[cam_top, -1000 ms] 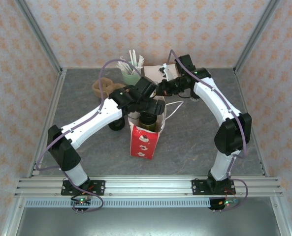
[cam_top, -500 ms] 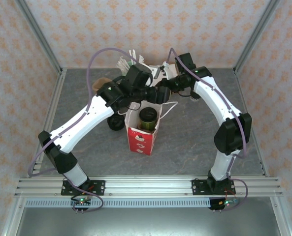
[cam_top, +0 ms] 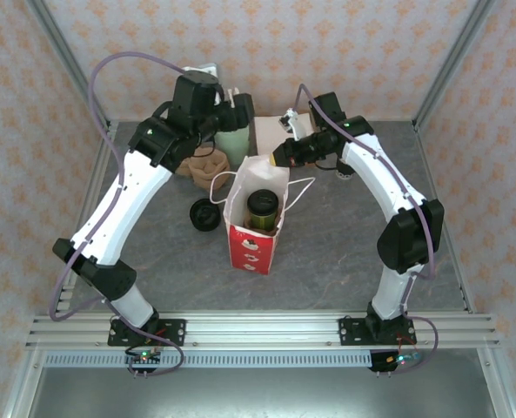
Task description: Pack the takeout coffee
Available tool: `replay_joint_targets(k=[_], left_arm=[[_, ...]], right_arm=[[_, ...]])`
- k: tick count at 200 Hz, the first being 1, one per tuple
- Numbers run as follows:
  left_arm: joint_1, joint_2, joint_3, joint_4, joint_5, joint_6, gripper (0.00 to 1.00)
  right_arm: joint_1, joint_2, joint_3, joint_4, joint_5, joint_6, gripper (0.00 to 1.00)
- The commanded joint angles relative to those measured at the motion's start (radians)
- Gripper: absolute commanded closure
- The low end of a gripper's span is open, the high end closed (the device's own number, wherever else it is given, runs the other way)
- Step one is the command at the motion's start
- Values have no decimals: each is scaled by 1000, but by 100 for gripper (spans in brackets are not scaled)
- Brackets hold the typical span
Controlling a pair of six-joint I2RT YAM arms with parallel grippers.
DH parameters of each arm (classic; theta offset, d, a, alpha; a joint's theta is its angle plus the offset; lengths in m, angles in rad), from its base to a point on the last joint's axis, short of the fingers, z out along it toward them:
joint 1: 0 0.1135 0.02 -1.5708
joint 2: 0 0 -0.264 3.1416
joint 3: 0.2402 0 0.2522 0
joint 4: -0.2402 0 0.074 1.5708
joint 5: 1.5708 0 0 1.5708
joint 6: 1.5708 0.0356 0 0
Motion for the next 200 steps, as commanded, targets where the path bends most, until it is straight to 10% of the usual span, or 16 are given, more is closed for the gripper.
replay_joint_targets(k=[1, 107, 200], left_arm=[[38, 18, 19, 6, -60, -29, 12], [151, 145, 220, 36, -68, 41, 11], [164, 365, 471, -125, 69, 177, 15]], right_arm=[[8, 12, 48, -20, 20, -27, 93], [8, 17, 116, 20, 86, 39, 52], [-31, 67, 378, -16, 123, 107, 51]])
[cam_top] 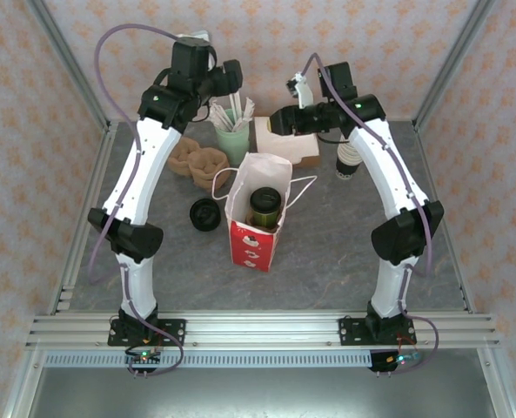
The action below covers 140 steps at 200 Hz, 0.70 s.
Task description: Pack the takeout coffee
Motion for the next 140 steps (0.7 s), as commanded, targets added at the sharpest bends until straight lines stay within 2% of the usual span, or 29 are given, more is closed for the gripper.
replay_joint_targets(k=[1, 52, 73, 103, 117, 140], left_arm=[[12, 19, 28, -78, 28, 54, 15], [33, 66, 30, -113, 17, 69, 18], [43, 93, 86, -140, 12, 56, 19], [59, 100, 91, -109, 5, 12, 20], [61, 107, 76, -89, 36, 12, 21], [60, 132, 62, -80, 73, 23, 25]], right_arm=[[-9, -18, 32, 4, 39, 31, 51], [-28, -93, -68, 79, 75, 82, 52], [-37, -105, -75, 107, 105, 129, 52], [-38, -119, -97, 190, 137, 168, 54], [-38, -115, -90, 214, 147, 182, 53], [-39, -112, -92, 256, 282, 294, 46]])
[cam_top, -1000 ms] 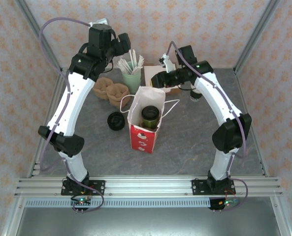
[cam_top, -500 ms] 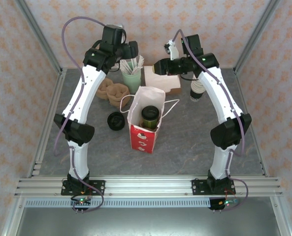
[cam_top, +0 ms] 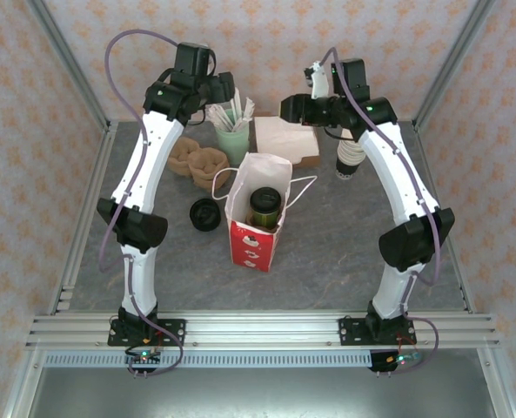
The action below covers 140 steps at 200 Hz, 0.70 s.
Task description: Pack the takeout coffee
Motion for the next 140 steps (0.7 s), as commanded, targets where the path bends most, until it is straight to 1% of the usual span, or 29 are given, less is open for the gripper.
replay_joint_targets(k=[1, 6, 17, 31, 52, 67, 86, 101, 128, 140], left_arm=[[3, 32, 0, 23, 46, 1, 26], [3, 37, 0, 24, 58, 10, 28], [3, 49, -1, 24, 84, 23, 29], [2, 56, -2, 3, 95, 38, 36], [3, 40, -68, -1, 94, 66, 37], [7, 22, -126, 11, 112, 89, 39], [15, -1, -184, 37, 189, 105, 42], [14, 0, -202, 31, 206, 130, 44], [15, -16, -279, 70, 271, 230, 46], [15, -35, -337, 120, 259, 268, 48]], right_arm=[[-6, -32, -6, 93, 144, 130, 46], [-7, -24, 7, 83, 152, 151, 46], [-7, -4, 51, 47, 123, 167, 47], [-7, 12, 84, 12, 72, 206, 50], [-6, -10, 52, -13, 23, 253, 53], [2, -63, -38, 5, 14, 261, 54], [12, -172, -197, 67, 51, 287, 54], [13, -242, -297, 101, 76, 301, 54], [19, -356, -437, 148, 106, 290, 53], [21, -396, -482, 156, 131, 275, 52]])
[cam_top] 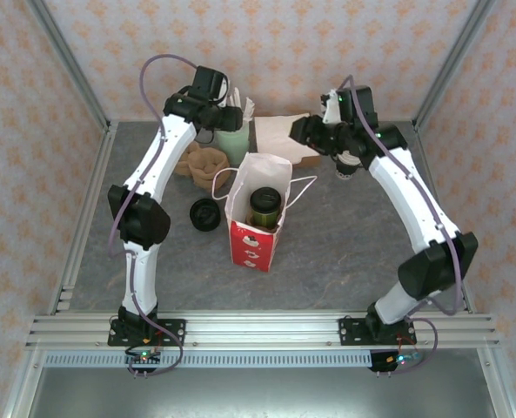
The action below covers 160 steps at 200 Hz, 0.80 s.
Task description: Pack the takeout coffee
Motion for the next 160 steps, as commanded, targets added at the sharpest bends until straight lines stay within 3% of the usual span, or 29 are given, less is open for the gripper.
replay_joint_targets(k=[1, 160], left_arm=[[12, -71, -83, 82, 47, 118, 48], [12, 63, 9, 73, 35, 229, 53]], right_arm=[[9, -110, -65, 83, 57, -4, 52], [8, -113, -76, 62, 76, -118, 49]])
